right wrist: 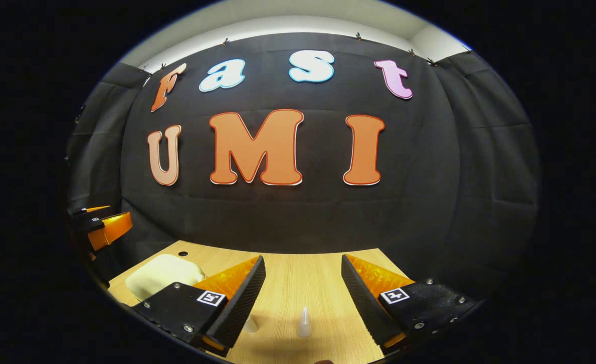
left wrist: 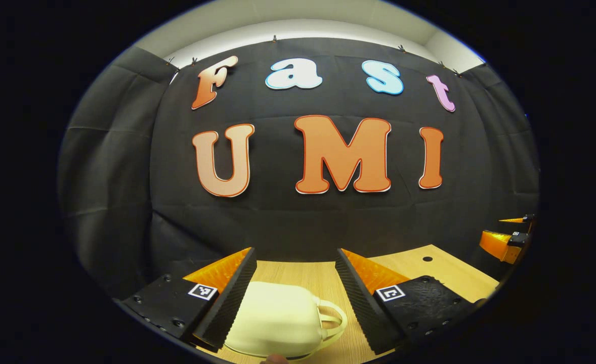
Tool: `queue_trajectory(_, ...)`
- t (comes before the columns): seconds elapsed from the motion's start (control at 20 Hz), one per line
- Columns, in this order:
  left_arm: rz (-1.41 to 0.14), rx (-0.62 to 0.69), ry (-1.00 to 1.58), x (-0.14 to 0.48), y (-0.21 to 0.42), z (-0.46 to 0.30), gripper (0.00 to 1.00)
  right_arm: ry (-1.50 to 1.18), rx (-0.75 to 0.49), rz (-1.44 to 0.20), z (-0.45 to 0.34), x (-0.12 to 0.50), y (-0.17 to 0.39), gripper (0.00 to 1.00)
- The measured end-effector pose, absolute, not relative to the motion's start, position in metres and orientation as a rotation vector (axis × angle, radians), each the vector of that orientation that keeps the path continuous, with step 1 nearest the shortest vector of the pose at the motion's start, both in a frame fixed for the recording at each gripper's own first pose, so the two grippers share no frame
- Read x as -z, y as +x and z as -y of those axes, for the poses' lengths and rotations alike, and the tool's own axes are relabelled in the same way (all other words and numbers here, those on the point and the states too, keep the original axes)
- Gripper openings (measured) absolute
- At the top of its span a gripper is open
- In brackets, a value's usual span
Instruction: First open the suitcase, pack the skin care products into it, and then close the suitcase.
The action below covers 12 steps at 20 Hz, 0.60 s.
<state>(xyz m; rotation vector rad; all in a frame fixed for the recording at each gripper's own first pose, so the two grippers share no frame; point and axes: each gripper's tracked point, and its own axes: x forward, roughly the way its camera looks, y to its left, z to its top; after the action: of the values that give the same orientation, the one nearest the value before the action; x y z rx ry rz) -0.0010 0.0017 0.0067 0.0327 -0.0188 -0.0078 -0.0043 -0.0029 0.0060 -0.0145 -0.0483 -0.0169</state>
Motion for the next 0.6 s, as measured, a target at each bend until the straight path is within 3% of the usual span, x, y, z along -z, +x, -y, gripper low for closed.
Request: queue_trajectory(0.6,-0.006,0.009,0.176,0.010,0.011,0.012,0.97,-0.003,0.059,0.015,0.021,0.007,0.002,0.95)
